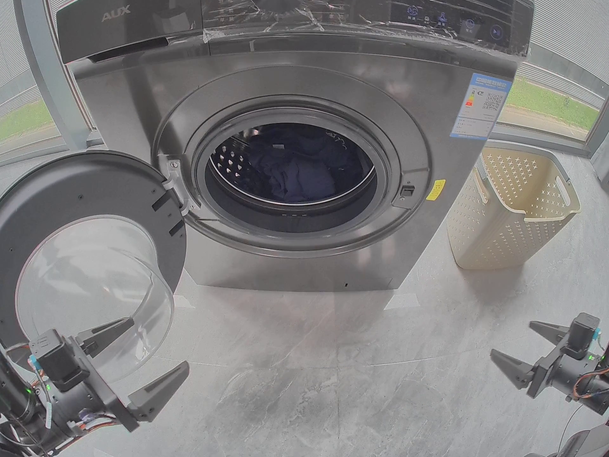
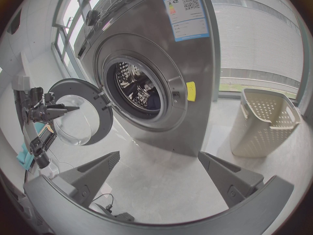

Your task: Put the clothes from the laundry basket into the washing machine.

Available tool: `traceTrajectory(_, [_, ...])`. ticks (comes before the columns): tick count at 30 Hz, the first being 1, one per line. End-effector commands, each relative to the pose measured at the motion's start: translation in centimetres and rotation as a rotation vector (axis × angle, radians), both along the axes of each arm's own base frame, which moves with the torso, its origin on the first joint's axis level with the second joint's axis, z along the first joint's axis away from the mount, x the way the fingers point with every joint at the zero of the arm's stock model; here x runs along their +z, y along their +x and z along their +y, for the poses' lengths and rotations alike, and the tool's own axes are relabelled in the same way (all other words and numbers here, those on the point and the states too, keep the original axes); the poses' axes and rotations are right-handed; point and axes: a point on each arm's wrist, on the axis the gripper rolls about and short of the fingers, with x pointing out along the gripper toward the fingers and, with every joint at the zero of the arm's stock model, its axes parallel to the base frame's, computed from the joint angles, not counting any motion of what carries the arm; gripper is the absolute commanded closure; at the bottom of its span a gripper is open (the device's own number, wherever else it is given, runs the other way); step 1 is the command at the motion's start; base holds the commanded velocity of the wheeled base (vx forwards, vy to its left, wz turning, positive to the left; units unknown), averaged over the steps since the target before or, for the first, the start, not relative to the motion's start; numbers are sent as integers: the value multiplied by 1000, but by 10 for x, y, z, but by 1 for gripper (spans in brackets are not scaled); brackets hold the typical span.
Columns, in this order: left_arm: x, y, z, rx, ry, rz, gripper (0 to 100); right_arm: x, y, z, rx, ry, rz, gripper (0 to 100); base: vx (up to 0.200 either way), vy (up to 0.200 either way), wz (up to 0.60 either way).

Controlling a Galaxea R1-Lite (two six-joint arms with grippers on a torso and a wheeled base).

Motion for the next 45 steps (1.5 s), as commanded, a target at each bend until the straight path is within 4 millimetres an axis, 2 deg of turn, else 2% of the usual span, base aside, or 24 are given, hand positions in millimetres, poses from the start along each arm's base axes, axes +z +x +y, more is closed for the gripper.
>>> traceTrajectory(1, [-2,-53,49,120,-63,-95,0,-3,-70,-42,-228,46,-170,0,-200,0,0])
traceTrajectory(7, [-19,-76,64,228,-61,-92,0,-20,-105,-52,-368,30,-249,0,-200,0,0])
traceTrajectory(11, [-28,-89,68,276,-72,-111,0,-35,-117,-51,-410,25,-253,0,-100,0,0])
traceTrajectory(15, [-41,-102,70,322,-64,-128,0,-36,-125,-48,-371,42,-298,0,0,0,0])
traceTrajectory(18, [-53,-107,70,363,-27,-87,0,-36,-125,-48,-380,42,-314,0,0,0,0])
traceTrajectory(22, [-55,-107,71,490,-3,-64,0,-38,-125,-50,-463,32,-305,0,0,0,0])
traceTrajectory(25, [-63,-111,69,583,58,-57,0,-39,-125,-49,-428,33,-292,0,0,0,0])
traceTrajectory(28, [-64,-114,69,562,54,-76,0,-43,-124,-48,-344,14,-289,0,0,0,0])
traceTrajectory(33, [-64,-114,69,556,49,-95,0,-43,-124,-48,-345,7,-292,0,0,0,0])
traceTrajectory(45, [-64,-114,69,553,45,-95,0,-43,-124,-48,-345,7,-293,0,0,200,0])
